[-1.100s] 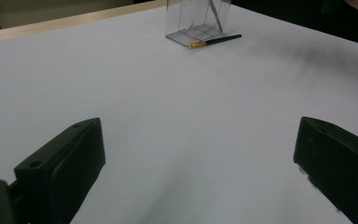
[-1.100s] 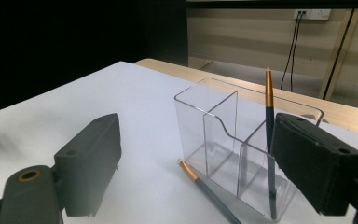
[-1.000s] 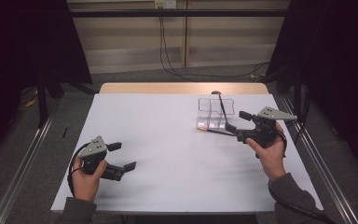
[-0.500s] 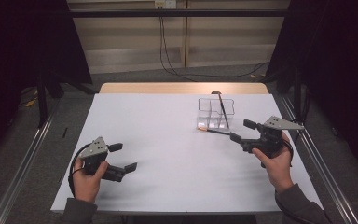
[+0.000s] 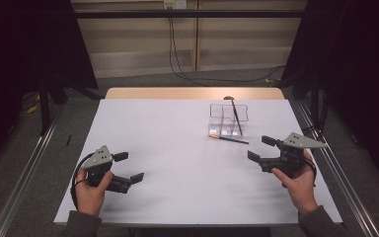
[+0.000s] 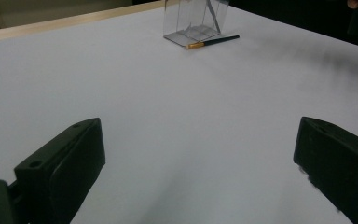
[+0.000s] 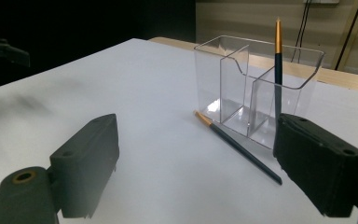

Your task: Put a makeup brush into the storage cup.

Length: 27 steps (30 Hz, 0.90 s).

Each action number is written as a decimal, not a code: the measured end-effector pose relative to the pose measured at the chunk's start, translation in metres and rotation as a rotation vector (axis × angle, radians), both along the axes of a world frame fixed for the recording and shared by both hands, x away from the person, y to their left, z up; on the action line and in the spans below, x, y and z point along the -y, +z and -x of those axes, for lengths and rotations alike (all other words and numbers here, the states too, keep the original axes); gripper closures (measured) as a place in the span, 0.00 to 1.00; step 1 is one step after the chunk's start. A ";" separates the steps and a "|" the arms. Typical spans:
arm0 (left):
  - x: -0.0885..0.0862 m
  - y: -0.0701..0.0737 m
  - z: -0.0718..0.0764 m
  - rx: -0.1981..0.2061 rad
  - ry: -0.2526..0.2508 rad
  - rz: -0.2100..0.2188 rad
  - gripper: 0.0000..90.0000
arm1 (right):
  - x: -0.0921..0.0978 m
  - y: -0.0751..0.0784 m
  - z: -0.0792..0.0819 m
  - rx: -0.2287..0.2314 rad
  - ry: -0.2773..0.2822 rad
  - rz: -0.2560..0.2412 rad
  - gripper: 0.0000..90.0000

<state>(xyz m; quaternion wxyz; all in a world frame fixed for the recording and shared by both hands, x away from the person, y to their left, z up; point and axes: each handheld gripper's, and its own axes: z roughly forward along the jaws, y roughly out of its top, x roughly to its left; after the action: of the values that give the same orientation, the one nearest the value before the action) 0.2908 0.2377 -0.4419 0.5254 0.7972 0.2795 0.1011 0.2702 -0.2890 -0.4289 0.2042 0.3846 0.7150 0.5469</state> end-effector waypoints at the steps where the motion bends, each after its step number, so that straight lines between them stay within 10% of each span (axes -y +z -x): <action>1: 0.000 0.000 0.000 -0.002 -0.005 -0.001 0.02 | 0.000 -0.001 0.001 0.000 0.001 0.001 0.15; 27: 0.002 -0.001 -0.004 -0.001 -0.006 -0.001 0.02 | 0.005 -0.016 0.006 -0.023 0.013 0.023 0.14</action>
<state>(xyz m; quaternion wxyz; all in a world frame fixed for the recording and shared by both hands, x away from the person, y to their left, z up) 0.2944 0.2352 -0.4430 0.5252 0.7984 0.2774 0.0991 0.2638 -0.2942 -0.4448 0.1968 0.3837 0.7261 0.5355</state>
